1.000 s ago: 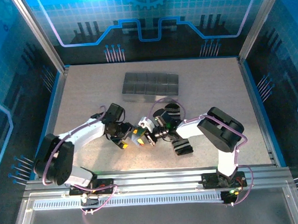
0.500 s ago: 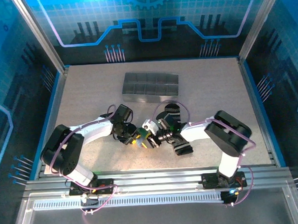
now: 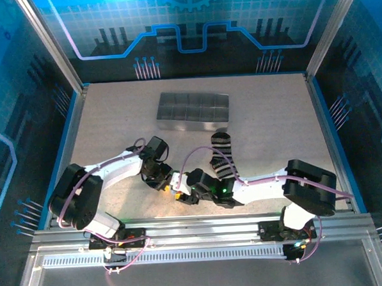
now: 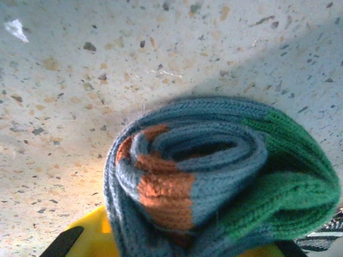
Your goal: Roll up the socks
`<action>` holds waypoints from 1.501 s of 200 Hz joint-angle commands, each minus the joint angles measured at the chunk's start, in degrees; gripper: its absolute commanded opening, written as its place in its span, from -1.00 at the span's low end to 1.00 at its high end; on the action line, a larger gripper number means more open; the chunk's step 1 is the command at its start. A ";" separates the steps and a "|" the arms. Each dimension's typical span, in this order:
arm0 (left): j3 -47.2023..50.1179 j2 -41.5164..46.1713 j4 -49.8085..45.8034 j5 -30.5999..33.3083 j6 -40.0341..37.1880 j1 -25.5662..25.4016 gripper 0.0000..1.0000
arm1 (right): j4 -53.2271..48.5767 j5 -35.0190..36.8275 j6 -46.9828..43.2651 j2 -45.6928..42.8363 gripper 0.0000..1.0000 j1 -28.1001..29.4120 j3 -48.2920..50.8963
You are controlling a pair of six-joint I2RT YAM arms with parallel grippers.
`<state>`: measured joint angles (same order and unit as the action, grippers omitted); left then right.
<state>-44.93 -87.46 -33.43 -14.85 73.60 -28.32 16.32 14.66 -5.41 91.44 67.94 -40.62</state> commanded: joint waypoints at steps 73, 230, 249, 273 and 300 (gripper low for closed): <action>0.27 -3.99 -7.54 1.63 2.27 -1.15 -0.85 | -7.67 0.83 6.55 11.77 -0.24 -2.49 -7.59; 0.07 11.11 -5.48 1.22 2.12 3.34 0.72 | -5.35 -26.85 17.58 14.96 -1.00 -15.02 1.56; 1.75 11.36 -0.55 -0.32 1.95 3.53 0.70 | -5.48 -30.81 18.67 16.49 -1.00 -17.19 1.18; 2.18 10.40 2.51 -1.10 1.77 3.54 0.57 | -5.76 -35.52 20.22 18.62 -1.00 -19.81 0.59; 1.48 8.06 2.24 -1.67 0.47 3.46 0.42 | -5.34 -39.92 22.55 20.52 -1.00 -22.69 0.51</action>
<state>-43.66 -77.32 -32.34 -14.66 75.99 -25.06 25.63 -25.06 13.85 105.65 48.14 -43.40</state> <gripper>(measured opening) 0.737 0.063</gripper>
